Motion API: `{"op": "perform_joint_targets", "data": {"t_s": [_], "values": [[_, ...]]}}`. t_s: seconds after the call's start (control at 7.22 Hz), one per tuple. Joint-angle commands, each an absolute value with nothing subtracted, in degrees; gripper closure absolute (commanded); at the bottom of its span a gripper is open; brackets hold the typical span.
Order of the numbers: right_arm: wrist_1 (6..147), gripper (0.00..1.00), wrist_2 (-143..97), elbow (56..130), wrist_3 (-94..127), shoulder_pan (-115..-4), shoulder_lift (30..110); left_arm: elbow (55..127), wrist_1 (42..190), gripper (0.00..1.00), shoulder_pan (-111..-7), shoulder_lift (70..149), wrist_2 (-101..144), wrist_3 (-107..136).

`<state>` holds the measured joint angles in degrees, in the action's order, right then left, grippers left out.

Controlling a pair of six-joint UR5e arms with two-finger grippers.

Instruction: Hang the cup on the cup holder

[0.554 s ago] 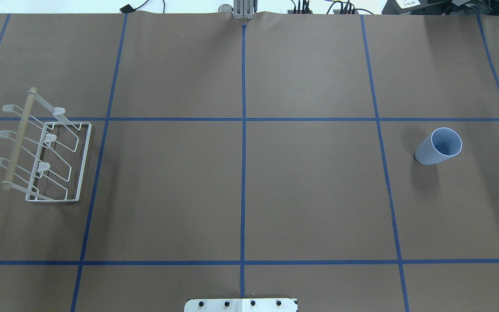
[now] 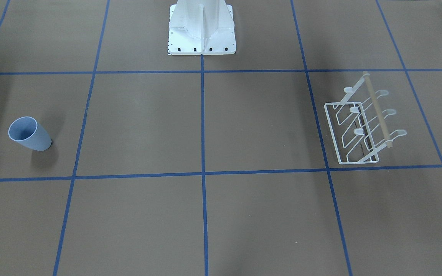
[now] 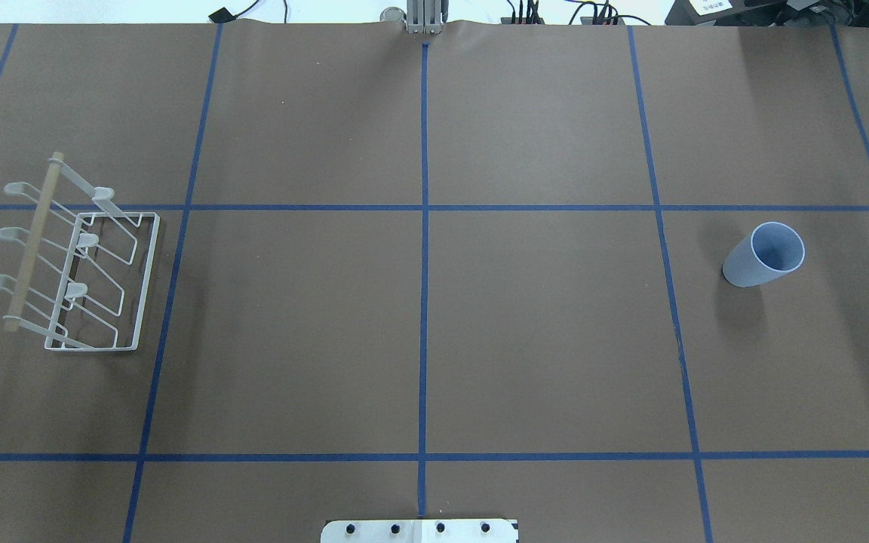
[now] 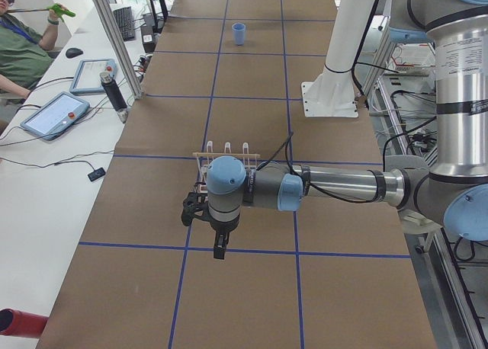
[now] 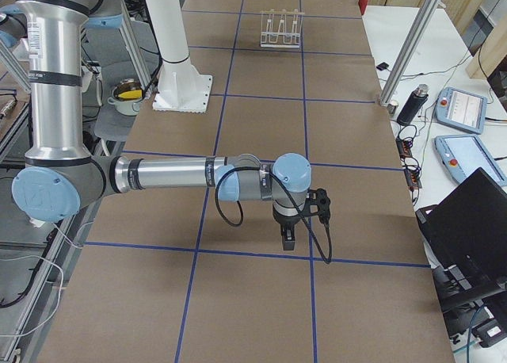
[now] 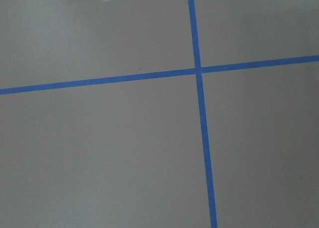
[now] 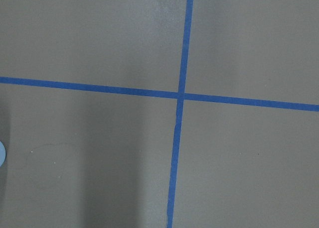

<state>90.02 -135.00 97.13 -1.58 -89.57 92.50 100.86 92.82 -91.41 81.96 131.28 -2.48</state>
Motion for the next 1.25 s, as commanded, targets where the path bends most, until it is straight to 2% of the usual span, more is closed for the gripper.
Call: {"op": "perform_joint_targets", "data": {"t_s": [0.0, 0.28, 0.55, 0.97, 1.11], "values": [[89.74, 0.0, -135.26, 98.16, -1.41, -89.56, 92.46, 100.46, 92.9, 0.02, -91.49, 81.91, 131.4, -2.55], [89.39, 0.0, -135.18, 100.0, -0.97, -89.47, 91.94, 100.72, 92.99, 0.02, -91.32, 82.79, 131.4, -2.46], [89.65, 0.0, -135.27, 105.17, -0.35, -87.81, 89.66, 100.9, 92.9, 0.02, -91.32, 83.14, 131.48, -1.76], [88.77, 0.0, -143.24, 104.51, 0.01, -84.82, 90.95, 101.34, 92.99, 0.02, -91.23, 83.49, 131.57, -1.76], [83.55, 0.0, -142.57, 103.98, 0.17, -81.77, 90.97, 101.34, 92.99, 0.02, -91.23, 83.58, 131.57, -1.76]]}}
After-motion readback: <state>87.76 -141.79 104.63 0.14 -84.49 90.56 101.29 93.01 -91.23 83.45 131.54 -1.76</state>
